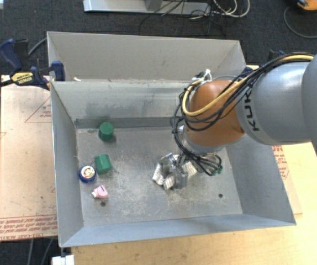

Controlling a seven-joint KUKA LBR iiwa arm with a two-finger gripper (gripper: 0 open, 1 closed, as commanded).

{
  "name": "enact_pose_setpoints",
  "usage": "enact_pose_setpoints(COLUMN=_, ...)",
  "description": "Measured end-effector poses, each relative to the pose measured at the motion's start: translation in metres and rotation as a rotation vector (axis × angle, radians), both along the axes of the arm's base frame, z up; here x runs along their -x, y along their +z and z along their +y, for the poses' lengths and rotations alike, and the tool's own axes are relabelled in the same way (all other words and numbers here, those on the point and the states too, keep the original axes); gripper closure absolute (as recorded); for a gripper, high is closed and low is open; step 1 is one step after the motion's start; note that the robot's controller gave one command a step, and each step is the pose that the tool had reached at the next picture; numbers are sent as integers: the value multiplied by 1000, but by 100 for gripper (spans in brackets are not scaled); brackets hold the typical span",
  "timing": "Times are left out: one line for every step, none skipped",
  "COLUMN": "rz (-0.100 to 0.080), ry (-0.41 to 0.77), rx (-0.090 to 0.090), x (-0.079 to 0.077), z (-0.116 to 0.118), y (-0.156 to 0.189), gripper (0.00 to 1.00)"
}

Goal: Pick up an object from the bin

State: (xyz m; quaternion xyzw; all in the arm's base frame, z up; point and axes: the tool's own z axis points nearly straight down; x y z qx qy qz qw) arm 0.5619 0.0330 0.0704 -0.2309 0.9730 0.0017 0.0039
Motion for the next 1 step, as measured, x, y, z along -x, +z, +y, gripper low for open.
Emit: enact_pose_setpoints(rz=-2, ry=23, rx=-1, x=6, z=6, y=137, gripper=100)
